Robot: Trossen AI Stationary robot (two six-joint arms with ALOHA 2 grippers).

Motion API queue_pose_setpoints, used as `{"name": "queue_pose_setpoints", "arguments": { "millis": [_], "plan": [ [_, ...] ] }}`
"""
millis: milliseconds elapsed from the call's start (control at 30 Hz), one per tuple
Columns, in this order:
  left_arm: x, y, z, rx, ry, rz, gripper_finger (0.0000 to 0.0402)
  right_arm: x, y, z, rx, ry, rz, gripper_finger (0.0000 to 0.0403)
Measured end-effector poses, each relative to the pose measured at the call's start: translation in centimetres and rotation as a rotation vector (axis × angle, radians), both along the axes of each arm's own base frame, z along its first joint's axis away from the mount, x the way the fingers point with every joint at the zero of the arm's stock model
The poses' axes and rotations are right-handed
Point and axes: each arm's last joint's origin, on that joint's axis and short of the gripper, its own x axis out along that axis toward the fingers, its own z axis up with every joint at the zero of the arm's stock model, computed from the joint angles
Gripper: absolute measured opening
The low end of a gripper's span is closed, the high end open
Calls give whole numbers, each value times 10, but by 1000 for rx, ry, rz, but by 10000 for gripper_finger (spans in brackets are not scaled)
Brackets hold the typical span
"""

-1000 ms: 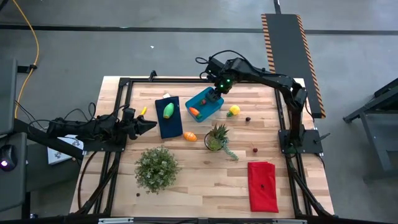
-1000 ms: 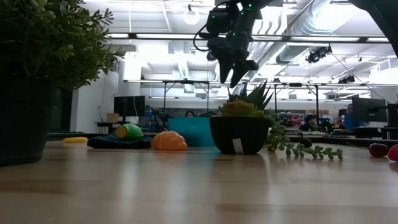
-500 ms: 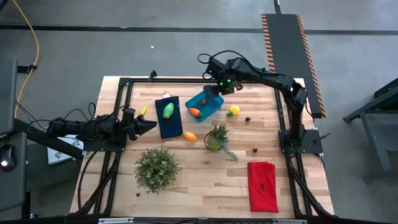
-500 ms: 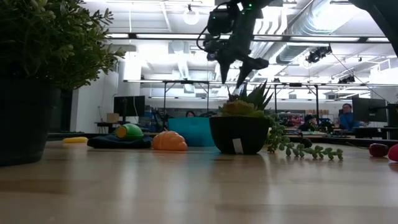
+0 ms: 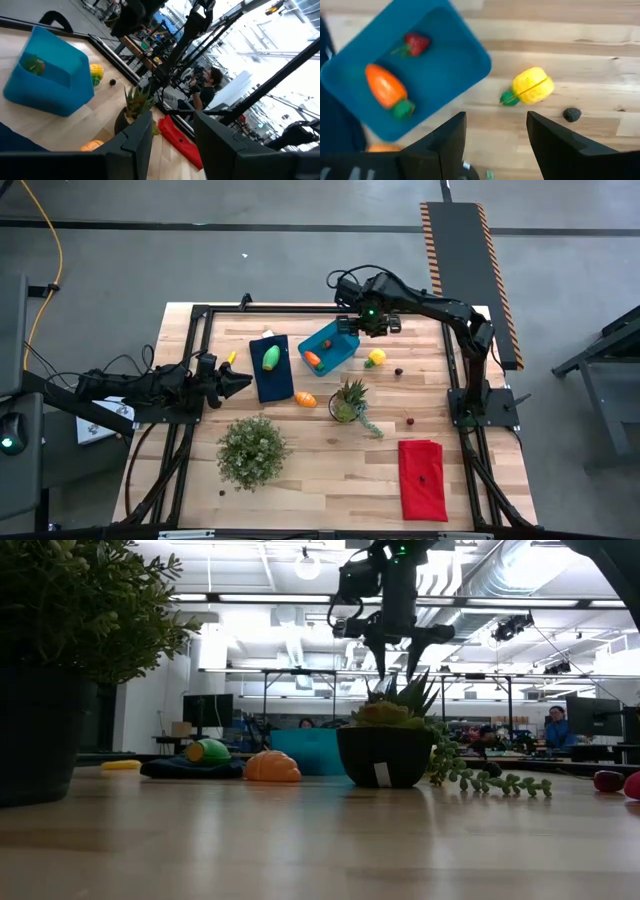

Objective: Pick and placing Produce into tupperware
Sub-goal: Put the yellow pineapple into the blue bin

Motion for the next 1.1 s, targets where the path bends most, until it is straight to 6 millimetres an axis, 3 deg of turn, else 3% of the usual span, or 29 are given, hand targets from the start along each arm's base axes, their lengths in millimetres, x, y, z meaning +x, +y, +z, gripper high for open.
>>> {"name": "queue_pose_setpoints", "arguments": {
  "millis": [267,633,933,1100],
  "plan": [
    [0,-1,-1,2,7,-40,131,-6,-1,0,-76,69,-189,200],
    [0,-1,-1,30,13,-39,131,-9,-4,0,-94,89,-293,202],
    [0,-2,-1,35,16,-56,131,-20,-10,0,-78,159,-311,273],
    [0,-2,-1,35,16,-57,131,-26,-12,0,-66,200,-293,286]
  ]
}}
